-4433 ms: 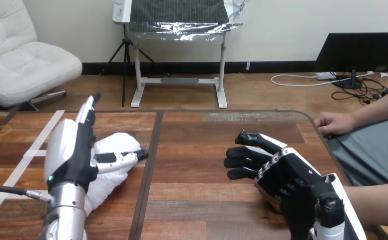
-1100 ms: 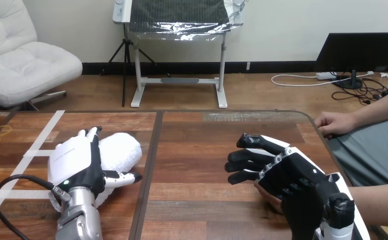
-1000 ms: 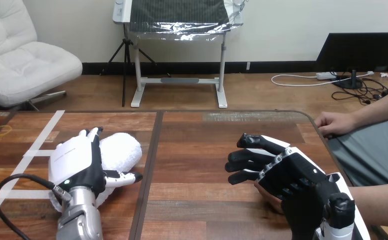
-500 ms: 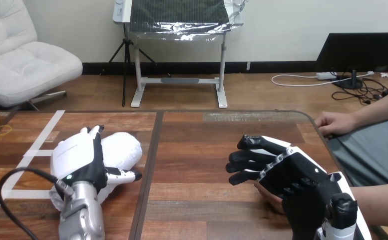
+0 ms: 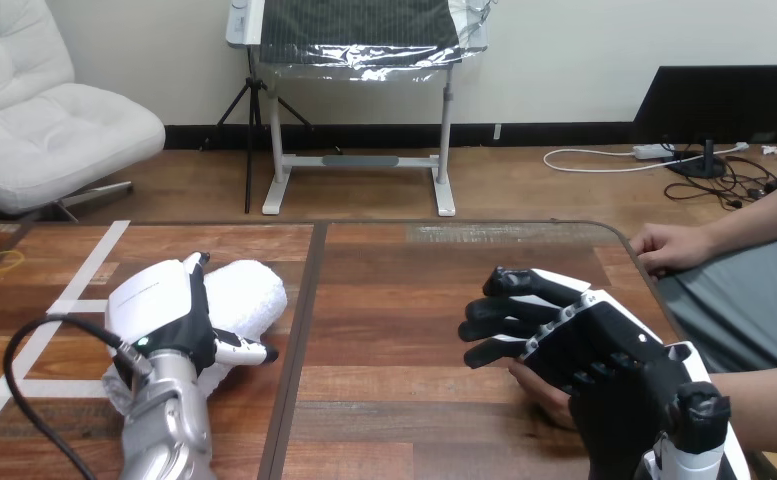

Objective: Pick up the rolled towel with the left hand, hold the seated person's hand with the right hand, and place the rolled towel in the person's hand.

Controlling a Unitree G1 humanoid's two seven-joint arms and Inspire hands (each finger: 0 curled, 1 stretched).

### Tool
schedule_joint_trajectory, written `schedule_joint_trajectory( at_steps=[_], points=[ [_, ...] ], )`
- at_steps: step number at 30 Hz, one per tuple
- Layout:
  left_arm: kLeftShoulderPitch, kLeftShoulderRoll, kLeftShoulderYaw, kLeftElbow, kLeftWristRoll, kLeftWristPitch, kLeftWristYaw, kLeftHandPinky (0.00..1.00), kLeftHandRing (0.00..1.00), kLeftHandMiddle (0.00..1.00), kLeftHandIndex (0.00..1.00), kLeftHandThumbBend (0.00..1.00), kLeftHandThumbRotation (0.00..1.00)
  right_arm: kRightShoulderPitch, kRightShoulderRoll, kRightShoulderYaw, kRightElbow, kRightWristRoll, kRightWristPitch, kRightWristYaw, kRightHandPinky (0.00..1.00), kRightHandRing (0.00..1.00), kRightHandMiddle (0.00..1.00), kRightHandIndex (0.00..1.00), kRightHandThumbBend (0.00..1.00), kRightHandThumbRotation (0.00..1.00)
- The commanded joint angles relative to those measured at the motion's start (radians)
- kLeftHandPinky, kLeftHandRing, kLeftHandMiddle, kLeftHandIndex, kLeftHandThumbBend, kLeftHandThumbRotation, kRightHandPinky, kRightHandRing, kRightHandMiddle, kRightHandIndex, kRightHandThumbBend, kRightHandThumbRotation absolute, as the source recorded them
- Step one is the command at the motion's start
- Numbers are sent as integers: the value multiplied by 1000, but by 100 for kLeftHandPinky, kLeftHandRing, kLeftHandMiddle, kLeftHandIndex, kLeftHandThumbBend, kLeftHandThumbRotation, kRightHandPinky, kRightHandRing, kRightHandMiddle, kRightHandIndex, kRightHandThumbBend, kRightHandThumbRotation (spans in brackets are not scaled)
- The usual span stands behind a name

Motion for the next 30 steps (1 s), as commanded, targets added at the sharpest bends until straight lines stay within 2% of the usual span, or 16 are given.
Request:
schedule_joint_trajectory(
  at_steps=[1, 17, 24, 26, 28, 30],
  points=[
    [-101, -5, -17, 59, -10, 6, -13, 86, 90, 93, 90, 95, 20, -54, 15, -5, -43, 10, -26, 0, 56, 65, 68, 70, 84, 100],
    [-208, -23, -46, 251, -19, 59, -19, 79, 87, 91, 89, 93, 12, -52, 15, -5, -57, 12, -42, 1, 54, 63, 67, 70, 84, 100],
    [-247, -29, -74, 326, -13, 87, -19, 71, 83, 89, 88, 94, 12, -52, 11, -5, -63, 13, -46, 1, 53, 63, 67, 70, 84, 100],
    [-258, -33, -77, 352, -19, 89, -15, 66, 81, 88, 87, 94, 11, -52, 11, -5, -66, 14, -46, 0, 53, 63, 67, 70, 84, 100],
    [-266, -36, -78, 370, -24, 86, -7, 53, 70, 81, 81, 94, 8, -52, 12, -5, -69, 14, -45, -2, 53, 62, 67, 69, 84, 100],
    [-270, -40, -74, 383, -30, 83, 6, 48, 66, 78, 79, 94, 7, -52, 13, -6, -69, 14, -45, -3, 53, 62, 67, 69, 84, 100]
  ],
)
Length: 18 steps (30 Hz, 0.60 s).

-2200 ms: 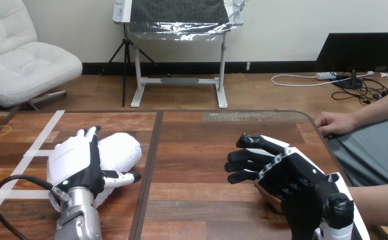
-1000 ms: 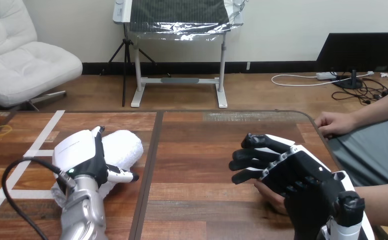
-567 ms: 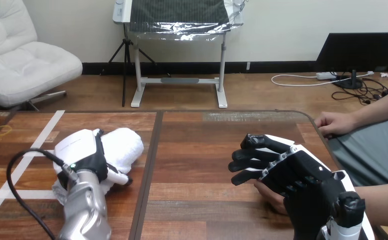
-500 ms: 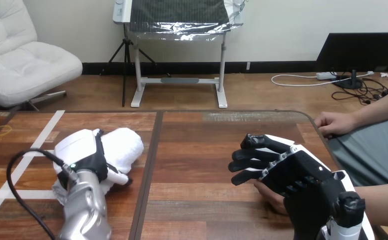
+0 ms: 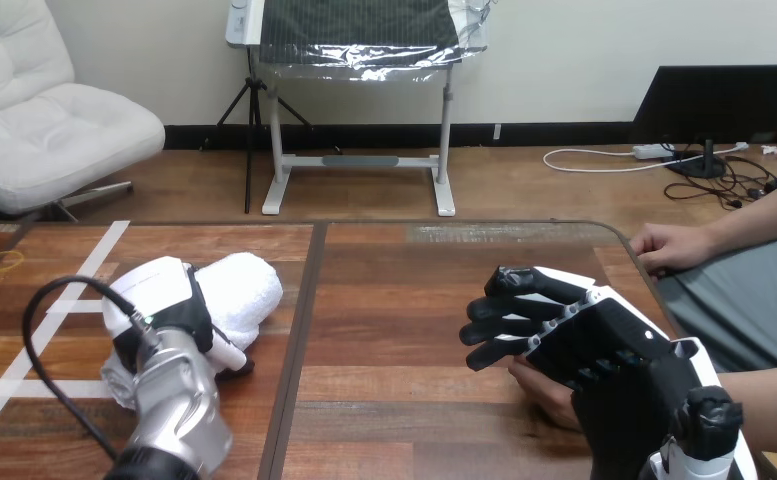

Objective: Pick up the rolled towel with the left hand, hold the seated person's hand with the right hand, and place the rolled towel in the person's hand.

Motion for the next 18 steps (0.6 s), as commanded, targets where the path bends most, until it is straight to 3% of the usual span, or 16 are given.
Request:
schedule_joint_trajectory(
  at_steps=[1, 5, 6, 9, 18],
  points=[
    [-56, -23, -17, 74, -16, 0, 26, 44, 62, 75, 76, 94, 6, -49, 14, -6, -58, 14, -23, -5, 52, 62, 67, 69, 84, 100],
    [-59, -33, 4, 99, -43, -17, 67, 33, 48, 63, 69, 91, 2, -51, 14, -9, -53, 14, -29, -4, 52, 62, 66, 69, 84, 100],
    [-60, -34, 6, 104, -49, -22, 77, 28, 41, 56, 65, 89, 1, -51, 14, -10, -52, 13, -30, -3, 51, 62, 66, 69, 84, 100],
    [-58, -34, 2, 113, -55, -38, 103, 23, 34, 49, 62, 87, 1, -52, 14, -12, -51, 12, -30, -5, 51, 62, 66, 68, 84, 100],
    [-23, -22, 3, 83, -79, -107, 175, 19, 29, 39, 53, 80, 0, -60, 26, -34, -32, -11, -45, -22, 50, 62, 66, 70, 83, 100]
  ],
)
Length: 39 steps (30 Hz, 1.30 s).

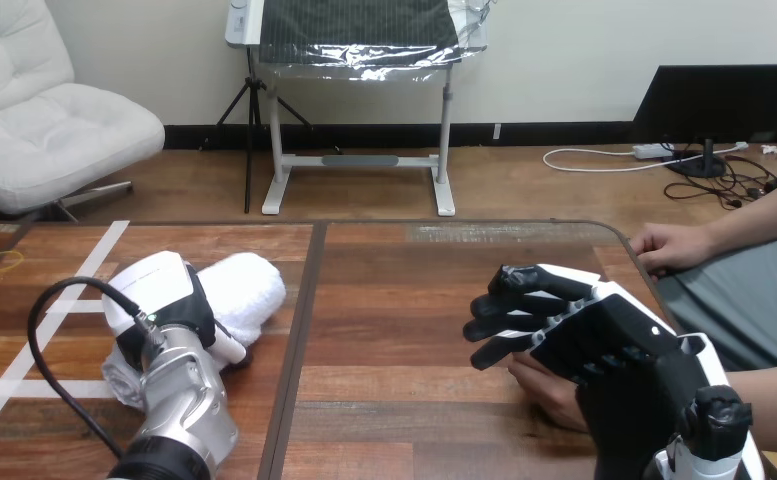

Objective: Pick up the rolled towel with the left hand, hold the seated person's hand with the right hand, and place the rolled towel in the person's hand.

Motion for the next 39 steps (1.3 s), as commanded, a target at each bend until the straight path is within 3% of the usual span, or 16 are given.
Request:
schedule_joint_trajectory(
  at_steps=[1, 11, 18, 20, 22, 25, 30, 39],
  points=[
    [9, -2, -3, -15, -19, -47, 34, 19, 29, 39, 52, 80, 0, -57, 23, -27, -23, -8, -35, -15, 51, 63, 67, 70, 83, 100],
    [87, 16, 38, -173, -77, -115, 46, 17, 26, 35, 44, 75, 0, -86, 20, -99, 6, -111, -34, -66, 61, 71, 73, 76, 77, 100],
    [197, 11, 98, -422, -131, -141, 39, 16, 23, 33, 43, 74, 0, -122, 16, -168, 36, -207, -45, -114, 69, 77, 78, 80, 70, 100],
    [293, 5, 134, -600, -179, -236, 53, 19, 27, 36, 44, 73, 0, -144, 7, -210, 48, -254, -34, -142, 77, 82, 82, 83, 68, 95],
    [342, 3, 149, -689, -202, -294, 61, 22, 30, 38, 45, 72, 0, -156, 1, -231, 56, -275, -30, -154, 80, 84, 83, 85, 67, 92],
    [375, -2, 158, -744, -219, -337, 67, 26, 34, 41, 45, 72, 0, -164, -4, -245, 61, -287, -22, -162, 84, 86, 85, 86, 68, 88],
    [444, -30, 184, -871, -271, -408, 68, 31, 38, 43, 44, 71, 0, -185, -30, -288, 74, -353, -14, -184, 89, 89, 88, 89, 71, 81],
    [518, -41, 199, -998, -356, -549, 37, 29, 35, 40, 43, 71, 0, -216, -97, -350, 85, -417, 27, -187, 89, 90, 91, 91, 78, 72]
  ],
)
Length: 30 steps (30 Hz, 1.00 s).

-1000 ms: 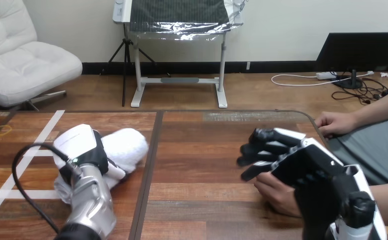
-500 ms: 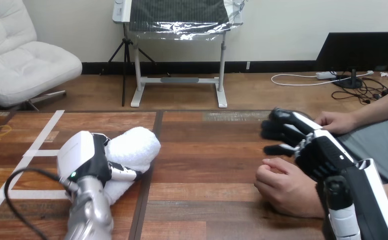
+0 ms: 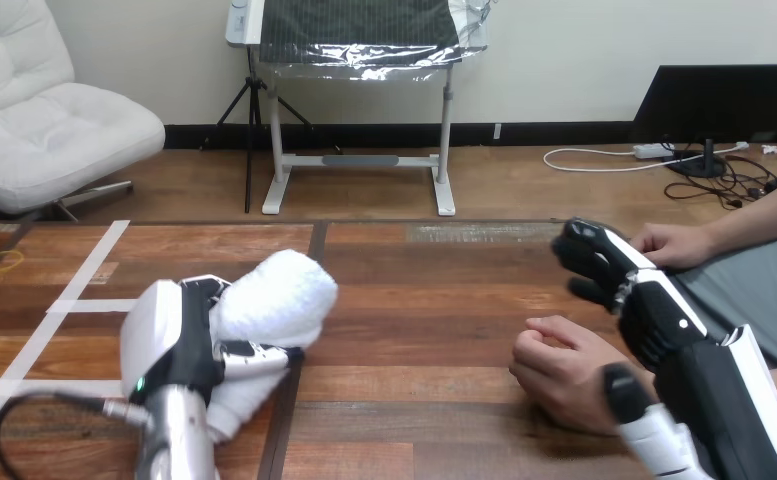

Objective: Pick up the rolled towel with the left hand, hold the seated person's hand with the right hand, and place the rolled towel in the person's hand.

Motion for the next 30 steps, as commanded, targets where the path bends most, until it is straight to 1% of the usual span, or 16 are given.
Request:
schedule_joint_trajectory(
  at_steps=[1, 7, 8, 10, 11, 13, 14, 19, 23, 26, 30],
  points=[
    [55, -35, 66, -411, -113, -249, 2, 28, 35, 40, 43, 71, 0, -167, -77, -121, 15, -95, 38, -45, 89, 90, 91, 91, 79, 71],
    [92, -47, 68, -484, -167, -301, -23, 27, 34, 40, 42, 70, 0, -166, -132, -159, -8, -137, 117, -33, 90, 92, 93, 91, 86, 67],
    [98, -52, 70, -496, -191, -318, -34, 27, 34, 39, 42, 70, 0, -169, -146, -166, -9, -140, 129, -27, 90, 92, 93, 92, 87, 67],
    [106, -59, 72, -510, -219, -335, -46, 27, 34, 39, 42, 67, 0, -171, -161, -173, -11, -141, 141, -22, 90, 93, 93, 92, 90, 64],
    [113, -65, 74, -525, -247, -348, -60, 27, 34, 39, 42, 67, 0, -175, -175, -179, -8, -140, 147, -16, 91, 93, 93, 92, 90, 64],
    [121, -73, 75, -541, -276, -360, -75, 27, 34, 39, 42, 65, 0, -180, -191, -184, -4, -139, 153, -10, 92, 93, 94, 92, 91, 61],
    [128, -78, 75, -556, -299, -367, -86, 27, 34, 39, 42, 64, 0, -186, -206, -190, 4, -142, 154, -6, 93, 93, 94, 92, 92, 61],
    [149, -96, 74, -601, -353, -385, -113, 27, 33, 38, 41, 59, 0, -206, -258, -206, 37, -157, 146, 0, 97, 94, 94, 93, 92, 53],
    [163, -112, 70, -630, -406, -414, -139, 27, 32, 38, 41, 57, 0, -226, -298, -216, 74, -156, 151, 12, 99, 95, 94, 93, 94, 49],
    [172, -120, 68, -650, -424, -420, -151, 26, 32, 37, 40, 54, 0, -237, -323, -220, 97, -151, 158, 20, 100, 95, 94, 93, 96, 44],
    [182, -129, 66, -676, -437, -418, -163, 25, 31, 37, 40, 53, 0, -252, -354, -226, 124, -150, 168, 30, 100, 96, 94, 93, 98, 40]
  ],
)
